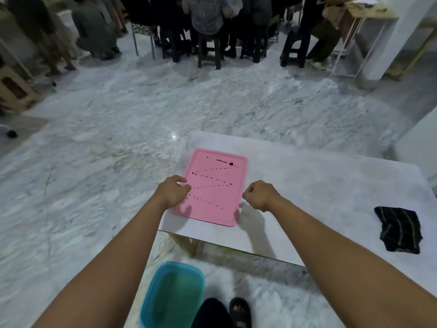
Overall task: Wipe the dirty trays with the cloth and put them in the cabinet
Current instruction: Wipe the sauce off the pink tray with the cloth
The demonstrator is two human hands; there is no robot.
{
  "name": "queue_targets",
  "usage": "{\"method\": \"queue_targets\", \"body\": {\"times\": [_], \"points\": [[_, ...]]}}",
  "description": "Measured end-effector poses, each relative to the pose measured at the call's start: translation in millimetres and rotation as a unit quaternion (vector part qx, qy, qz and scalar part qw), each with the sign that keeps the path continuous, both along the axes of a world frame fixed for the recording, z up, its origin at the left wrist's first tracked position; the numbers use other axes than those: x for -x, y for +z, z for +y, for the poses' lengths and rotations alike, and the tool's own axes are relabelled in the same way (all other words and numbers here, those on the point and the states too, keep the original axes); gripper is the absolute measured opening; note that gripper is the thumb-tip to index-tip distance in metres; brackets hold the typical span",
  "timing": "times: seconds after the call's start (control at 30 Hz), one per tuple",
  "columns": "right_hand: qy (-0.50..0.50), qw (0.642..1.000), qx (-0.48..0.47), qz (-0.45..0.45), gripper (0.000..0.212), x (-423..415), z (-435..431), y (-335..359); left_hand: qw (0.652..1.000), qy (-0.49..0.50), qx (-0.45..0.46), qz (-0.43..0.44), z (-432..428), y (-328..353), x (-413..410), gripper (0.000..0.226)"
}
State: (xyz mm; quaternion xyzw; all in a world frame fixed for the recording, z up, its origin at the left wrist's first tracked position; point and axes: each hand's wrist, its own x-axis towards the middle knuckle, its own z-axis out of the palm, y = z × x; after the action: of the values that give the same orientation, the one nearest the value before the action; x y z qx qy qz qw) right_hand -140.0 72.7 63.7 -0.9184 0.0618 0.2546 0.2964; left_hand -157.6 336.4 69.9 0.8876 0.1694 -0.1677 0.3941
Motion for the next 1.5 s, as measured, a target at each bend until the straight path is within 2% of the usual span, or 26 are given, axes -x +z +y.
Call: {"method": "queue_targets", "body": {"times": [0.2, 0.43, 0.53, 0.57, 0.67, 0.73, 0.83, 0.93, 1.0, 1.17, 1.27, 1.4, 1.5], "points": [[-0.021, 0.997, 0.024, 0.075, 0.028, -58, 11, -62, 0.997, 0.015, -0.006, 0.074, 13, -54, -69, 0.049], [-0.114, 0.984, 0.002, 0.135, 0.017, -95, 23, -111, 0.987, 0.002, -0.076, 0.142, 15, -113, -124, 0.068], [-0.166, 0.978, -0.021, 0.127, 0.015, -101, 30, -124, 0.98, 0.014, -0.132, 0.148, 21, -128, -135, 0.06], [-0.187, 0.973, -0.032, 0.131, 0.015, -103, 32, -128, 0.979, 0.012, -0.138, 0.149, 23, -130, -139, 0.056], [-0.238, 0.958, -0.058, 0.148, 0.032, -106, 31, -131, 0.979, -0.005, -0.144, 0.148, 28, -130, -152, 0.043], [-0.241, 0.958, -0.062, 0.14, 0.028, -108, 21, -125, 0.98, 0.001, -0.139, 0.14, 25, -124, -161, 0.034], [-0.231, 0.963, -0.048, 0.133, 0.011, -110, -17, -112, 0.983, -0.023, -0.118, 0.138, -1, -112, -178, 0.023], [-0.235, 0.962, -0.023, 0.135, 0.013, -108, -69, -97, 0.987, -0.052, -0.058, 0.143, -47, -101, -191, 0.018], [-0.244, 0.96, -0.003, 0.136, 0.022, -103, -109, -87, 0.988, -0.075, -0.03, 0.132, -87, -97, -194, 0.011], [-0.269, 0.951, 0.034, 0.148, 0.029, -88, -211, -81, 0.987, -0.113, 0.015, 0.117, -192, -101, -187, 0.011], [-0.288, 0.948, 0.046, 0.126, 0.025, -80, -259, -85, 0.988, -0.117, 0.001, 0.1, -248, -112, -176, 0.006], [-0.288, 0.95, 0.036, 0.11, 0.02, -74, -298, -101, 0.989, -0.106, -0.054, 0.084, -292, -128, -166, 0.013], [-0.275, 0.957, 0.036, 0.089, 0.034, -68, -327, -110, 0.985, -0.107, -0.108, 0.077, -307, -140, -165, 0.015]]}}
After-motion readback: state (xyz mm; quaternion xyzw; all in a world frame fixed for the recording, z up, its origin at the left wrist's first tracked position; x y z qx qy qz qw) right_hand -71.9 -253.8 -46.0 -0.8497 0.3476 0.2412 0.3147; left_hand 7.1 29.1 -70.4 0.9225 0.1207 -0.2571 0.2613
